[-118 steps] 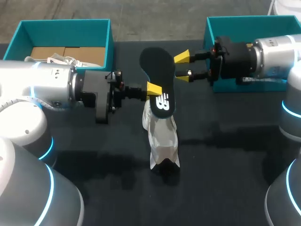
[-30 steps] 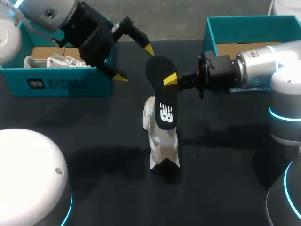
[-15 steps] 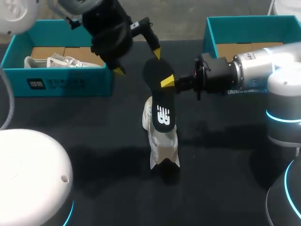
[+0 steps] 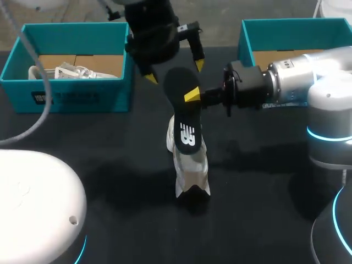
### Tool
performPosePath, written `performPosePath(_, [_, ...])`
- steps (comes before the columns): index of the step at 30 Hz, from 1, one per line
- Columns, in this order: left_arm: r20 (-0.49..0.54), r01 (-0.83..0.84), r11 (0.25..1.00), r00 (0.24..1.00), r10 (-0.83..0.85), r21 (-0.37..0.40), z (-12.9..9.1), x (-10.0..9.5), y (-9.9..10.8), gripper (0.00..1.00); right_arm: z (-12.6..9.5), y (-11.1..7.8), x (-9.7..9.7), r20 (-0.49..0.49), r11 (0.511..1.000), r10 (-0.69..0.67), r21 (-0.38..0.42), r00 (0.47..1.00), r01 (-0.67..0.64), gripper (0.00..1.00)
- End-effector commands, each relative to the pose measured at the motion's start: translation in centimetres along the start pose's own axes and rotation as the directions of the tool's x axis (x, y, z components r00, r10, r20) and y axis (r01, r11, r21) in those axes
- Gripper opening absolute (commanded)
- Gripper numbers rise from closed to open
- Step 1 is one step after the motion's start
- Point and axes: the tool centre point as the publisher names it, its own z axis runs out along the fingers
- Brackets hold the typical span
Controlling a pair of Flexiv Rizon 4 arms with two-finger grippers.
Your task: Take the shoe out of the shoebox, open the shoe tongue, remove and reinsert the insole, then place the shoe into the shoebox
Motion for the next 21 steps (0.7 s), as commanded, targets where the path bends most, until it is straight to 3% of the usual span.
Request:
performPosePath(1, [-0.091, -0.006, 1.000, 0.996, 0.006, 0.007, 0.10, -0.53, 0.40, 1.00, 0.32, -0.09, -0.15, 0.000, 1.000, 0.002, -0.005, 1.000, -0.002, 0.00])
performPosePath(21, [-0.096, -0.014, 1.000, 0.995, 0.014, -0.002, 0.29, -0.54, 0.72, 1.00, 0.16, -0.14, -0.25, -0.008, 1.000, 0.001, -0.011, 1.000, -0.001, 0.00])
